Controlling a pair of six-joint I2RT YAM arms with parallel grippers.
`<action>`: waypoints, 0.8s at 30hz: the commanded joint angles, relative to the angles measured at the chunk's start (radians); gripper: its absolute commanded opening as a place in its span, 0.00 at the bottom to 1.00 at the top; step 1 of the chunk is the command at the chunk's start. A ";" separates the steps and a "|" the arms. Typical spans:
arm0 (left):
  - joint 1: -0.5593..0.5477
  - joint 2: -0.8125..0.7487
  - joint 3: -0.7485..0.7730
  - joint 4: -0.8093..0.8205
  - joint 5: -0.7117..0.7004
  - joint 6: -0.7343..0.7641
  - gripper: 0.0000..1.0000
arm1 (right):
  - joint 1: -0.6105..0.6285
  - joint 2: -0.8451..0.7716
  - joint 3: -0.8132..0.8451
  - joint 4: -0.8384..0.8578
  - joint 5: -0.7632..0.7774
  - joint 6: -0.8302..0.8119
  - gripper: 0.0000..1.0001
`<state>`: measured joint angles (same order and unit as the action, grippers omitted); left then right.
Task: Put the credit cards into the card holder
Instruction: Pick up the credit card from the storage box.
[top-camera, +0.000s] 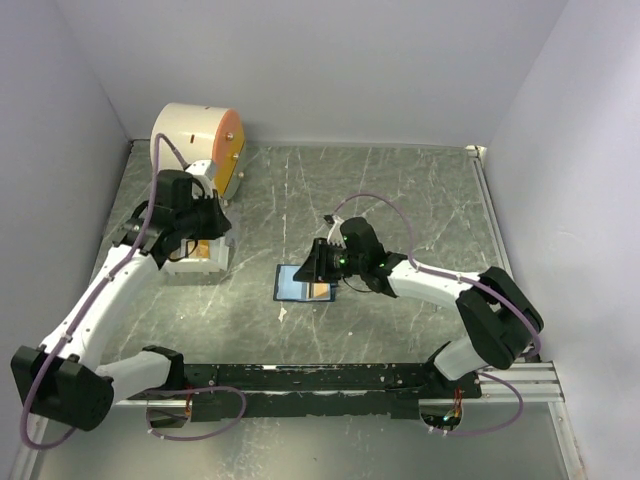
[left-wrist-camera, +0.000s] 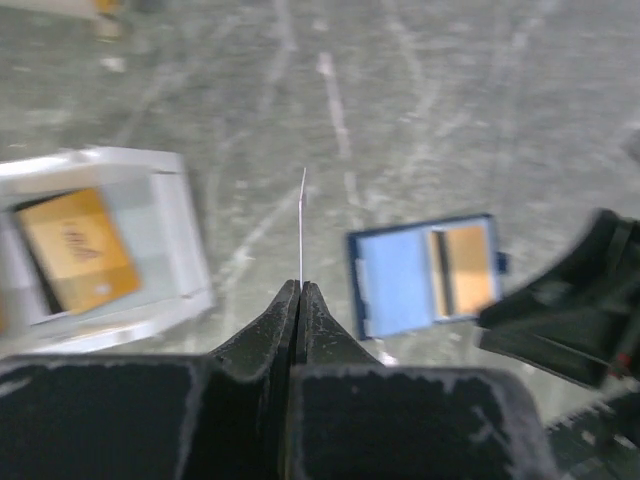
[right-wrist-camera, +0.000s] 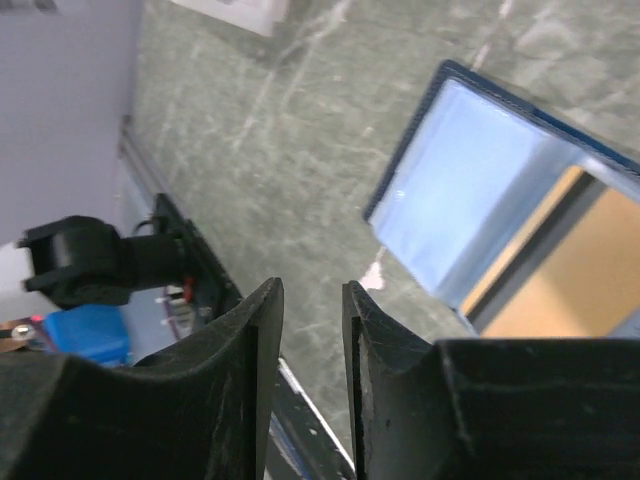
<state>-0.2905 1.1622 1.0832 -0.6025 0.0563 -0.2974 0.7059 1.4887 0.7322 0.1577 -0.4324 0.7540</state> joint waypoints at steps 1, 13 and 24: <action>0.007 -0.081 -0.083 0.169 0.373 -0.164 0.07 | -0.006 -0.053 -0.043 0.231 -0.085 0.144 0.30; 0.007 -0.241 -0.303 0.469 0.681 -0.466 0.07 | -0.014 -0.124 -0.134 0.677 -0.122 0.418 0.41; 0.006 -0.292 -0.479 0.684 0.758 -0.636 0.07 | -0.015 -0.067 -0.134 0.762 -0.141 0.476 0.27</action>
<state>-0.2905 0.8867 0.6453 -0.0544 0.7490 -0.8513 0.6949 1.4002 0.6037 0.8597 -0.5545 1.2015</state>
